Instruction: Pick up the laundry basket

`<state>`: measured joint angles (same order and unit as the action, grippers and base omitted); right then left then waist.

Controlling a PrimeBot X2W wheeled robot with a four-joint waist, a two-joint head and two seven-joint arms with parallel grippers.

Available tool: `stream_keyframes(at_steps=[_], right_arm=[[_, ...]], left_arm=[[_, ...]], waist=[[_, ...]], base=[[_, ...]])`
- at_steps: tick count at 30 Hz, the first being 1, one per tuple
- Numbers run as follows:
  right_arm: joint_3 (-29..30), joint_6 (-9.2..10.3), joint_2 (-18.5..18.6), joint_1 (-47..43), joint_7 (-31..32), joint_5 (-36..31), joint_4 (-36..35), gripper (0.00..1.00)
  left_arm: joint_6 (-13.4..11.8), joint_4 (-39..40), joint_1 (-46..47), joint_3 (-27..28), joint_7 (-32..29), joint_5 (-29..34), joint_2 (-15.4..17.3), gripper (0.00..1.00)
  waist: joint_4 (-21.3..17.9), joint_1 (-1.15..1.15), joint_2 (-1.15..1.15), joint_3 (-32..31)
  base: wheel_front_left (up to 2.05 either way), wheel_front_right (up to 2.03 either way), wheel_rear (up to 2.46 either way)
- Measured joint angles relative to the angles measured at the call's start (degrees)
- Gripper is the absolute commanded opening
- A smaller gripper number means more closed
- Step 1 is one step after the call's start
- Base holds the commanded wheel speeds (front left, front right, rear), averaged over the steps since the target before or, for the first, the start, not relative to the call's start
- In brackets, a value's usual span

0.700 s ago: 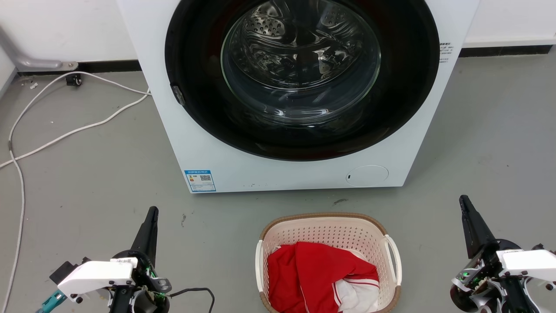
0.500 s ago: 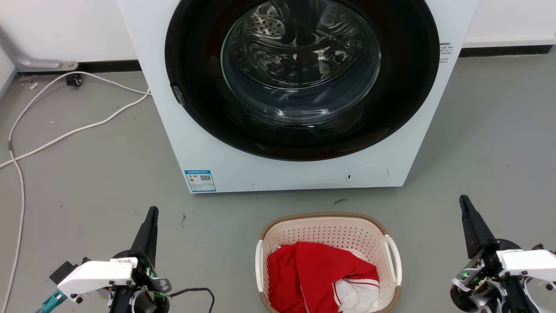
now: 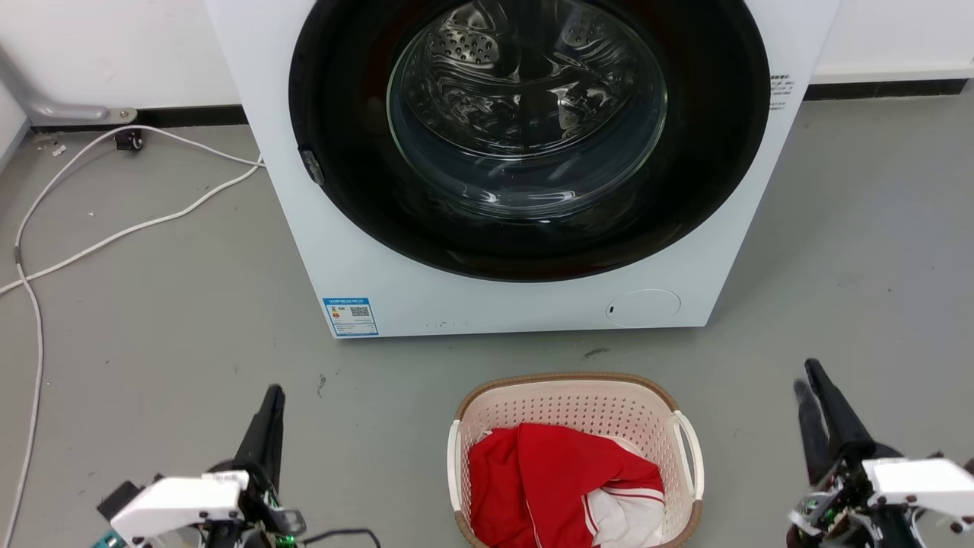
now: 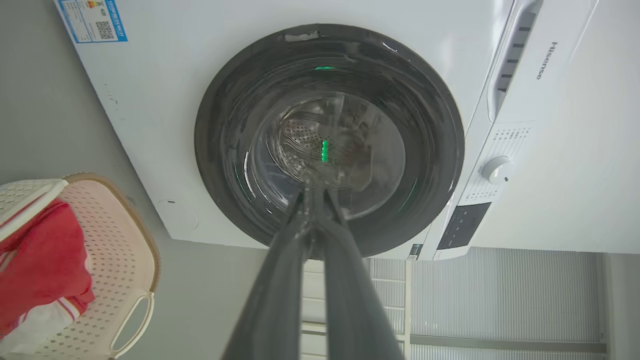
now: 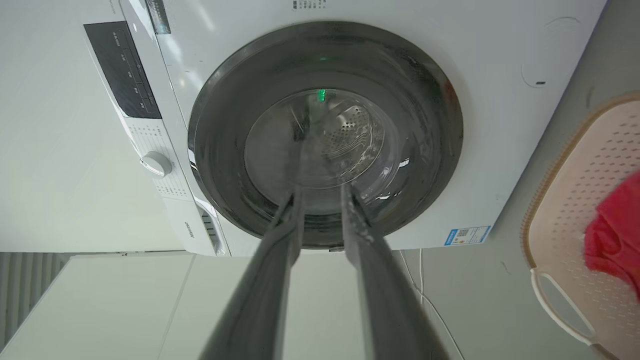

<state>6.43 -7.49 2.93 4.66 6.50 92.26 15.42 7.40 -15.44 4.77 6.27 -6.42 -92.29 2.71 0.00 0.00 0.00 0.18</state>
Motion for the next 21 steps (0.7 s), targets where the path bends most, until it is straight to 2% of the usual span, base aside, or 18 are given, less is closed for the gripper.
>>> stream_keyframes(at_steps=[8, 21], right_arm=[[0.08, 0.00, -0.11, -1.20, -1.99, -3.52, 0.02, 1.00], [-1.03, 0.00, -0.13, -1.75, -5.34, -20.51, -4.83, 1.00]], left_arm=[[-0.05, 0.44, -1.04, -0.21, 1.93, 3.25, -0.14, 1.00], [-1.32, 4.44, -1.07, -0.51, 5.30, 16.79, -0.13, 1.00]], waist=[[0.00, 0.00, 0.00, 0.07], [0.02, 0.00, 0.00, 0.23]], base=[[0.00, 0.00, 0.00], [0.00, 0.00, 0.00]])
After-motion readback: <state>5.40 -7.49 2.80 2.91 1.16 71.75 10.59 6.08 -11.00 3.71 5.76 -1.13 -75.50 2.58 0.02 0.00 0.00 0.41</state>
